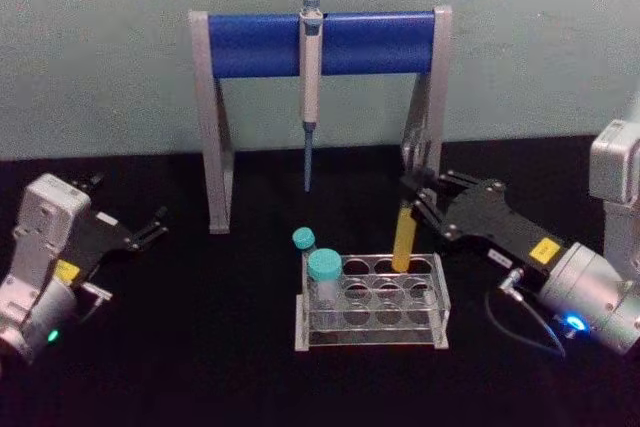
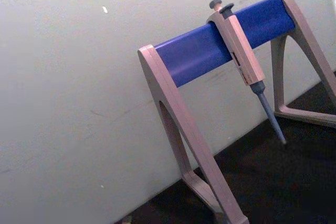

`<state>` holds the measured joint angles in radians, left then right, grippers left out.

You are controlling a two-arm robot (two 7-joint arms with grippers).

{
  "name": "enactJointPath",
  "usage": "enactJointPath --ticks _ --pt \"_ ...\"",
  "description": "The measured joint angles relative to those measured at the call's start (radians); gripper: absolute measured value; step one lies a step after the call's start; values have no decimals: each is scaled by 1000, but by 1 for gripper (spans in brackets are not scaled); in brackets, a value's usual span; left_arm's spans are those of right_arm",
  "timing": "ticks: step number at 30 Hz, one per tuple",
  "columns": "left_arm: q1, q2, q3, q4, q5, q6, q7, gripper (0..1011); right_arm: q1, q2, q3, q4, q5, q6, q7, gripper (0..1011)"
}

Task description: Pick up the test tube from the test tube rack, shake it, then place it back into the test tube rack.

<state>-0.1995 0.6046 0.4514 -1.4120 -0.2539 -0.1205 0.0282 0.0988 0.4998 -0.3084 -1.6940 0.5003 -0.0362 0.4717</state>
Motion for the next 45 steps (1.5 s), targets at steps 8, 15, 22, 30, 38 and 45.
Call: enactJointPath --ticks 8,15,22,30,38,45 --pt "0 0 0 0 0 0 0 1010 37 -19 -32 25 10 -8 23 221" --pt "0 0 0 0 0 0 0 1010 89 -45 -59 78 12 -21 34 221" --pt "0 0 0 0 0 0 0 1010 140 -72 -72 138 -1 -33 26 221" --pt "0 0 0 0 0 0 0 1010 158 -86 -63 166 -15 -38 -2 221" --pt "0 0 0 0 0 0 0 1009 142 -86 -44 156 -25 -34 -25 221" --pt "0 0 0 0 0 0 0 1009 130 -86 -32 145 -29 -30 -34 221"
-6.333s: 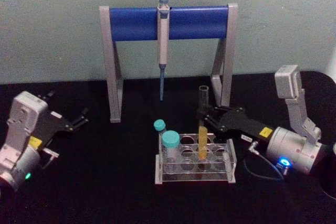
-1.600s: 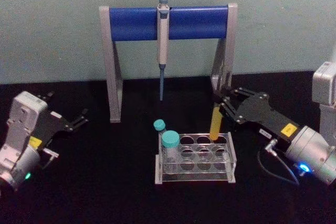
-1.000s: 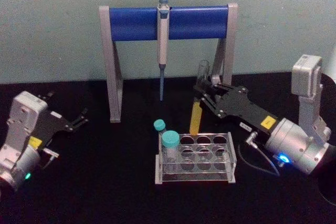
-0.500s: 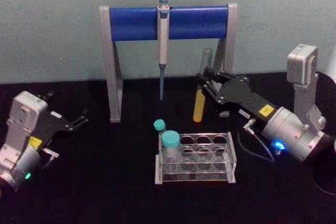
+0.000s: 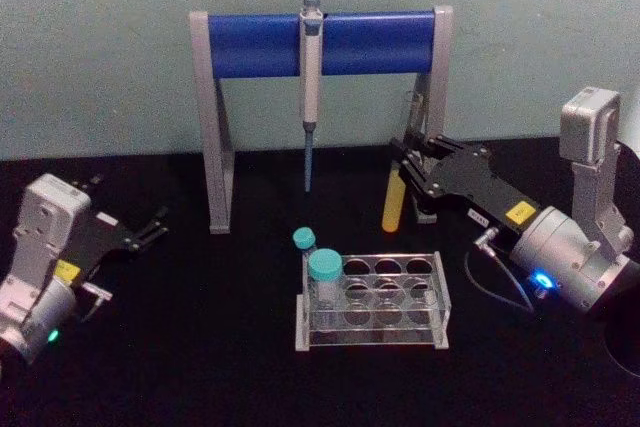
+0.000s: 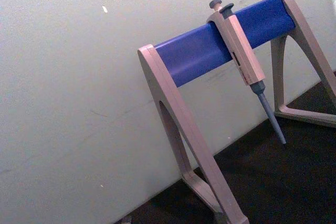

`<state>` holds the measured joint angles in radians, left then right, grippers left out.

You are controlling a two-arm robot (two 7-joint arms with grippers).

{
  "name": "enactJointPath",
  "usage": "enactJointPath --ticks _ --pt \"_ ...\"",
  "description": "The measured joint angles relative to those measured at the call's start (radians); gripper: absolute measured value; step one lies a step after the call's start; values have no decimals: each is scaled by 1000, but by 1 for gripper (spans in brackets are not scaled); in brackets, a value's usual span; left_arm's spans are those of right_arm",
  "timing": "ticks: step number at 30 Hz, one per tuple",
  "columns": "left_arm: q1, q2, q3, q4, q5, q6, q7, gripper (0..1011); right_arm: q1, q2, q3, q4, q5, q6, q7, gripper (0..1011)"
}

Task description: Pick up the test tube from the test tube rack, shake it, then place it back into the test tube rack.

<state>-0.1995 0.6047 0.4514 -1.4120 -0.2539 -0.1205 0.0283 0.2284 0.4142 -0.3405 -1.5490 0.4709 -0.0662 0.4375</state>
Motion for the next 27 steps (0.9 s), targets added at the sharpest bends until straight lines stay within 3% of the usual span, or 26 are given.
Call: enactJointPath --ticks 12,27 --pt "0 0 0 0 0 0 0 1010 -29 15 31 -25 -6 6 -14 221" --pt "0 0 0 0 0 0 0 1010 -134 57 69 -129 14 30 -17 221"
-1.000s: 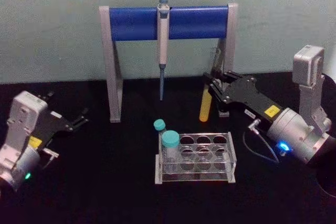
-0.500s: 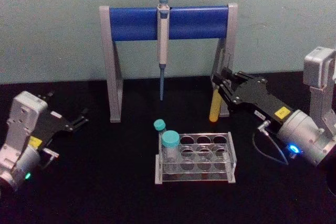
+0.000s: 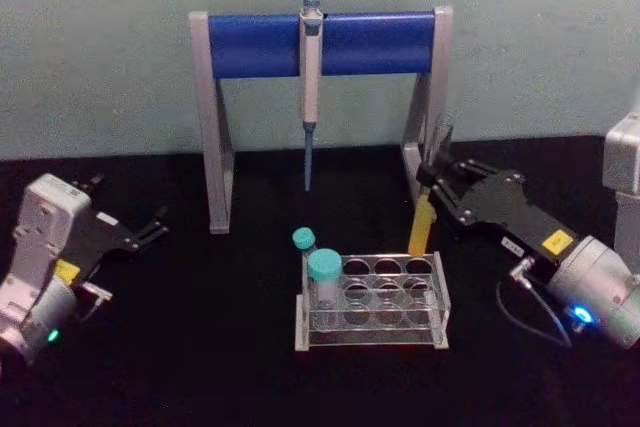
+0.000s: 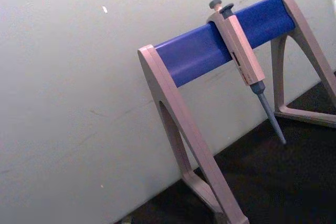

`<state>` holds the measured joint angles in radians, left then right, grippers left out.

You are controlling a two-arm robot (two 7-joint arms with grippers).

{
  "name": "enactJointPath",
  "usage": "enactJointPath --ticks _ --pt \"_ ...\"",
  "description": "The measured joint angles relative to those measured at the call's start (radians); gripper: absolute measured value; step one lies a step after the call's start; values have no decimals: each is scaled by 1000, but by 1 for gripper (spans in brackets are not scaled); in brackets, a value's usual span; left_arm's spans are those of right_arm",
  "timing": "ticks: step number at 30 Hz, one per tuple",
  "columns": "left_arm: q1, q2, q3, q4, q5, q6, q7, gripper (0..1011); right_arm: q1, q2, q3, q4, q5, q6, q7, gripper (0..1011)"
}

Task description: Pick up the test tube from the test tube rack, shake it, then place it back into the test tube rack.

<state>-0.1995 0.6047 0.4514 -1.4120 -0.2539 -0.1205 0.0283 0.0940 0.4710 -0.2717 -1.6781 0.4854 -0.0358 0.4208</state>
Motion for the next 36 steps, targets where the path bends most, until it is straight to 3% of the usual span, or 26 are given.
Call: enactJointPath --ticks 11,23,36 --pt "0 0 0 0 0 0 0 1010 -23 13 -26 -42 29 2 42 221" --pt "0 0 0 0 0 0 0 1010 84 -26 -88 49 36 -8 72 221" --pt "0 0 0 0 0 0 0 1010 171 -57 -101 144 10 -21 53 221"
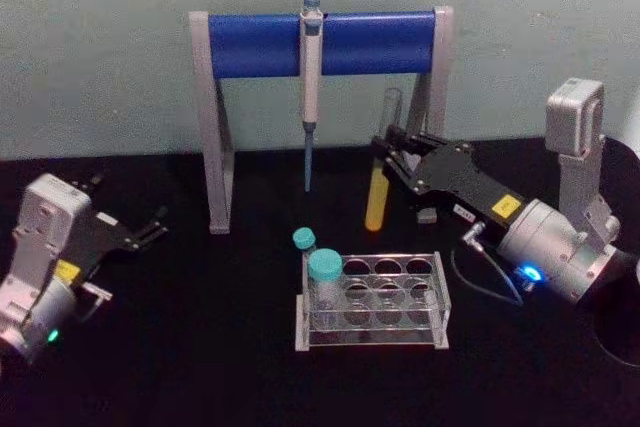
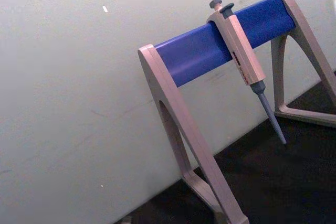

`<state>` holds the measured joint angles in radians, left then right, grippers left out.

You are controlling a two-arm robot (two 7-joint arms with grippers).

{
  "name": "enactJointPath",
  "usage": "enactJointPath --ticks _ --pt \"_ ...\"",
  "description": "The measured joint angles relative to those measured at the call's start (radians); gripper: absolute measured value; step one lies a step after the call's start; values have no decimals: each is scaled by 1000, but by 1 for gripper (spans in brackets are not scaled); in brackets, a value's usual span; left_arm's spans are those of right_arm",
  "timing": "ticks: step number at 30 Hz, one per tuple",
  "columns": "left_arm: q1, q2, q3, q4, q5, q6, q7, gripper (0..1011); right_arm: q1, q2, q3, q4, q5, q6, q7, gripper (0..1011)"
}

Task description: Pick up the test tube from the test tube rack, shake it, then place it back into the test tube rack.

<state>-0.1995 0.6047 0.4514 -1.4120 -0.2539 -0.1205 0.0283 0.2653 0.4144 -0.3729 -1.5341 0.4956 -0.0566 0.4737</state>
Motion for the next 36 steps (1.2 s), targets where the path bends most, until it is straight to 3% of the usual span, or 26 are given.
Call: enactJointPath --ticks 14,36 --pt "0 0 0 0 0 0 0 1010 -20 5 32 -10 -9 0 -29 221" --pt "0 0 0 0 0 0 0 1010 -27 0 43 -13 -13 2 -30 221"
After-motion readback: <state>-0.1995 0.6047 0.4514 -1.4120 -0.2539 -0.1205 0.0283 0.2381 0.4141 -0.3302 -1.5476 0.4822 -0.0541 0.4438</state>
